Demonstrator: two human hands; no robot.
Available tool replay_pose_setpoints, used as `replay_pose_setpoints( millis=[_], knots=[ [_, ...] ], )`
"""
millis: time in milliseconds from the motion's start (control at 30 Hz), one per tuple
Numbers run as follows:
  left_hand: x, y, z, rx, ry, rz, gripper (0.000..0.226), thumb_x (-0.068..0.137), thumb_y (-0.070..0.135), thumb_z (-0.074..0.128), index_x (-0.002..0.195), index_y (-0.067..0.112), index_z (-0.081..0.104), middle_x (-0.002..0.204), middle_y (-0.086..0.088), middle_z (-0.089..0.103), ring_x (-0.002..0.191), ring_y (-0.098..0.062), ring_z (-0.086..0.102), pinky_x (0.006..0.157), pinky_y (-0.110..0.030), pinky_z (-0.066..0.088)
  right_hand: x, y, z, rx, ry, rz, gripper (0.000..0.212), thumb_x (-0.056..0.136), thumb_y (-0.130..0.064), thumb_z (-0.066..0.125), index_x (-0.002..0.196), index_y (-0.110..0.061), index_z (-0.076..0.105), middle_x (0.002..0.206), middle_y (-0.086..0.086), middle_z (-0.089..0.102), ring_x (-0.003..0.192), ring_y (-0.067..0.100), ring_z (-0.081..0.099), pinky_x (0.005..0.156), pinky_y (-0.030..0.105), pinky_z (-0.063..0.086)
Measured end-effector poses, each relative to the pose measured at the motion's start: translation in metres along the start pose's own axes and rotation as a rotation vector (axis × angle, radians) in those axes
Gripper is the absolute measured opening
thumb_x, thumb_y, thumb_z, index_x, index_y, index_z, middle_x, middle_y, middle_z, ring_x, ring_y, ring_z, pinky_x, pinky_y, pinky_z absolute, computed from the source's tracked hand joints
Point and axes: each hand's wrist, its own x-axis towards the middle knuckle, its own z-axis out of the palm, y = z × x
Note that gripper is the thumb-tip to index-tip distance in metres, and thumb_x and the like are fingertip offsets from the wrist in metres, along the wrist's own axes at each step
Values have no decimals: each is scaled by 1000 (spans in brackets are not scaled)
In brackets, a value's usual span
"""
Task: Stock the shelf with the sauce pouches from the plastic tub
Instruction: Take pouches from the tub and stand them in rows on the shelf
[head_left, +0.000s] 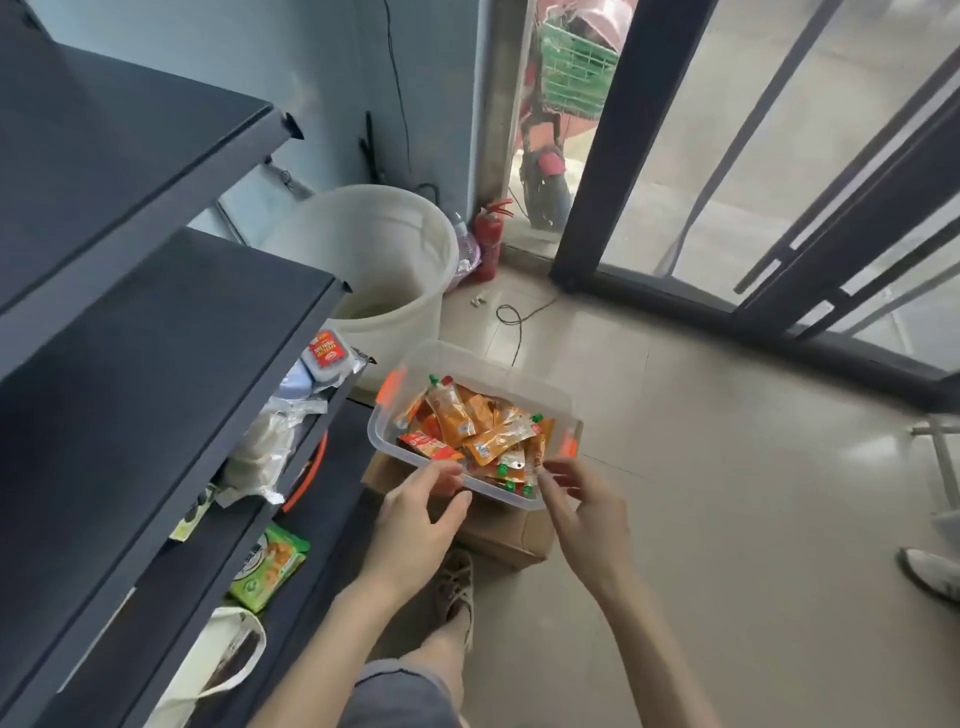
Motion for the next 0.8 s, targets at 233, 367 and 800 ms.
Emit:
replay_pose_setpoints(
  millis=[233, 367, 800],
  knots=[
    [115, -19, 28, -9, -93, -172, 18, 90, 25, 59, 105, 33, 53, 99, 16, 60, 93, 1, 56, 74, -5, 40, 117, 24, 24, -18, -151, 123, 10, 94, -18, 57, 101, -17, 64, 93, -6, 65, 84, 0, 59, 70, 9, 45],
    [164, -45, 44, -39, -87, -297, 14, 91, 21, 59, 101, 30, 55, 95, 16, 60, 91, 3, 55, 71, -6, 39, 172, 46, 48, -38, -204, 205, 11, 94, -18, 56, 100, -16, 65, 88, -12, 60, 80, -5, 57, 65, 2, 42],
    [264, -168, 162, -140, -10, -680, 18, 91, 16, 58, 110, 15, 58, 106, 3, 60, 105, -15, 57, 86, -25, 47, 278, 195, 138, -57, -427, 552, 17, 92, -31, 57, 100, -17, 62, 96, -4, 66, 90, 13, 61, 70, 17, 44]
  ],
)
